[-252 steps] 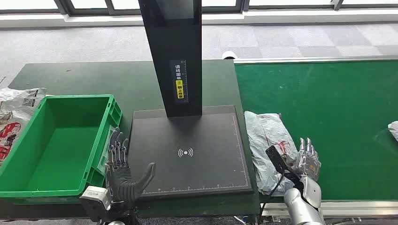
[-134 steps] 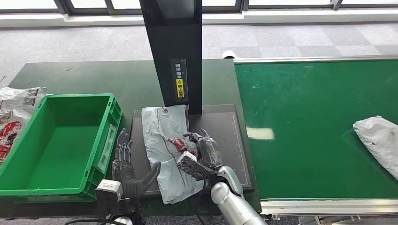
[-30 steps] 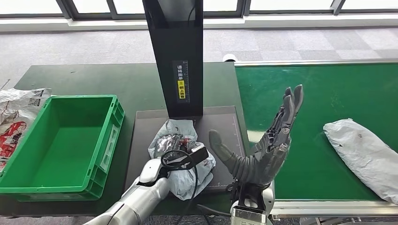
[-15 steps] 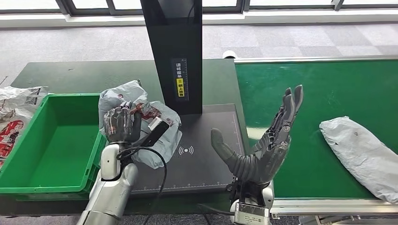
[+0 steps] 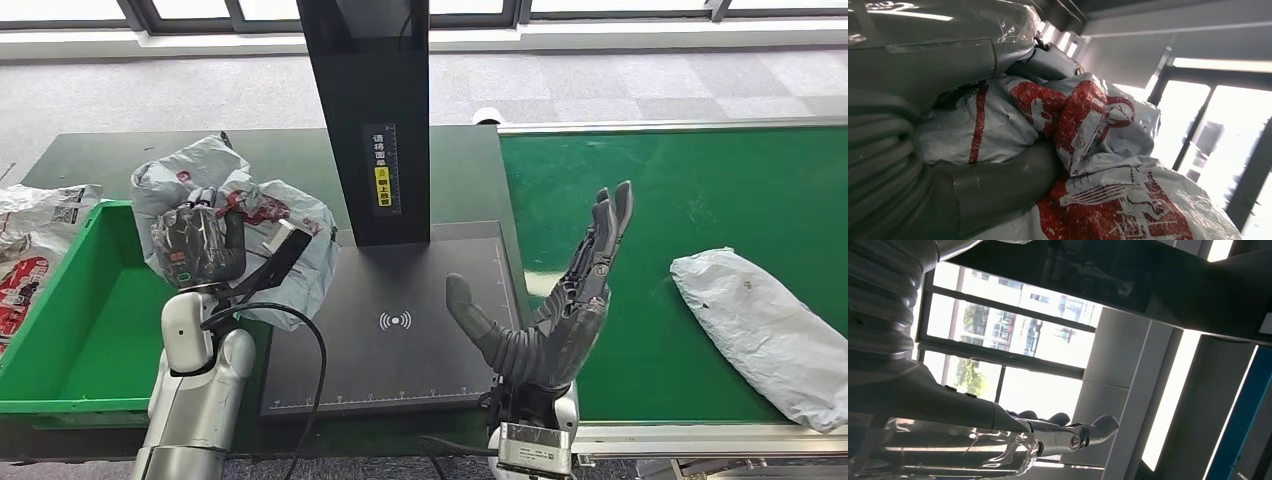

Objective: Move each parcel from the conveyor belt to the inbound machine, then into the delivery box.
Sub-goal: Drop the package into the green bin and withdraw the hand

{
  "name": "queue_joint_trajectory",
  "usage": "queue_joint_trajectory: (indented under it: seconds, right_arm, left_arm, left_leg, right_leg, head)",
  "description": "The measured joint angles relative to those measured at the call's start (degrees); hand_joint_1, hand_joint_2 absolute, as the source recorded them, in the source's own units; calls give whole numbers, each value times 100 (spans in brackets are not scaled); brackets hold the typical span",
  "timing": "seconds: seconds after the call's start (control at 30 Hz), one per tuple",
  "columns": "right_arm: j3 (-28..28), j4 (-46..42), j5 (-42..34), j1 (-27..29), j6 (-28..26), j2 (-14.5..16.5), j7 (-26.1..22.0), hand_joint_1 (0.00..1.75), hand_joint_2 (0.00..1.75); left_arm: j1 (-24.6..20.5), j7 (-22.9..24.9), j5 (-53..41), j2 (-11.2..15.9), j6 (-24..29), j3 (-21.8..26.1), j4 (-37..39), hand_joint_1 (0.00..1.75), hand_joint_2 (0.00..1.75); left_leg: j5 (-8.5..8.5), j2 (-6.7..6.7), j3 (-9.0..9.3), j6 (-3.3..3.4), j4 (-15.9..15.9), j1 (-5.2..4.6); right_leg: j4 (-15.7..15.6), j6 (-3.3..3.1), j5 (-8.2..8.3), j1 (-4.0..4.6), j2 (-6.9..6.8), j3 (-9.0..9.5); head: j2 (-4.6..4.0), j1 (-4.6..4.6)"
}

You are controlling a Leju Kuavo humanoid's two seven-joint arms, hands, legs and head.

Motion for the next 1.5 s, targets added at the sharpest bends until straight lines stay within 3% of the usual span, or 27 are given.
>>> queue_joint_trajectory:
  seconds: [0.23, 0.33, 0.47, 0.63, 0.77, 0.9, 1.27, 1.5]
  right_arm:
    - [13, 69, -122, -1, 0, 1, 0, 0, 175]
    - [26, 76, -229, 5, 0, 1, -2, 0, 175]
    - [28, 76, -370, 12, -1, -1, -2, 0, 175]
    - [32, 76, -386, 11, 14, -1, -2, 0, 175]
    - [31, 76, -392, 10, 34, -1, -2, 0, 175]
    - [31, 76, -388, 8, 21, -1, -2, 0, 175]
    - [28, 76, -388, 8, 4, -1, -1, 0, 175]
    - [22, 76, -415, 8, 0, -1, 0, 0, 175]
  left_arm:
    - [-196, 141, 179, 452, 0, 492, -431, 175, 175]
    - [-312, 440, 96, 848, -2, 1022, -184, 175, 175]
    - [-350, 478, 171, 1326, -3, 1815, 255, 175, 175]
    - [-299, 452, 183, 1553, -4, 2486, 628, 175, 175]
    - [-291, 542, 79, 1623, -4, 2712, 894, 175, 175]
    - [-295, 656, -39, 1639, -3, 2737, 1022, 5, 175]
    - [-299, 465, -2, 1614, -3, 2736, 988, 0, 175]
    - [-298, 24, 155, 1503, -2, 2755, 615, 0, 175]
  left_leg:
    - [2, 3, -4, -3, -2, 13]
    - [1, 32, 1, -6, -3, 15]
    - [7, 55, -4, -17, -3, 17]
    - [9, 42, -14, -20, -3, 19]
    - [10, 38, -16, -20, 1, 18]
    - [10, 37, -17, -20, 2, 18]
    - [12, 40, -17, -24, 2, 19]
    - [12, 40, -18, -24, 1, 19]
  right_leg:
    - [2, -3, 2, 5, 2, -2]
    - [3, -14, 9, 7, 25, -13]
    - [4, -29, 17, 22, 53, -32]
    - [4, -31, 17, 26, 40, -34]
    - [4, -32, 18, 26, 36, -35]
    - [3, -32, 19, 26, 34, -35]
    - [4, -33, 20, 27, 35, -38]
    - [4, -33, 20, 27, 35, -37]
  head:
    - [0, 2]
    - [0, 1]
    - [0, -1]
    - [0, 1]
    - [0, 1]
    - [0, 1]
    - [0, 0]
    - [0, 0]
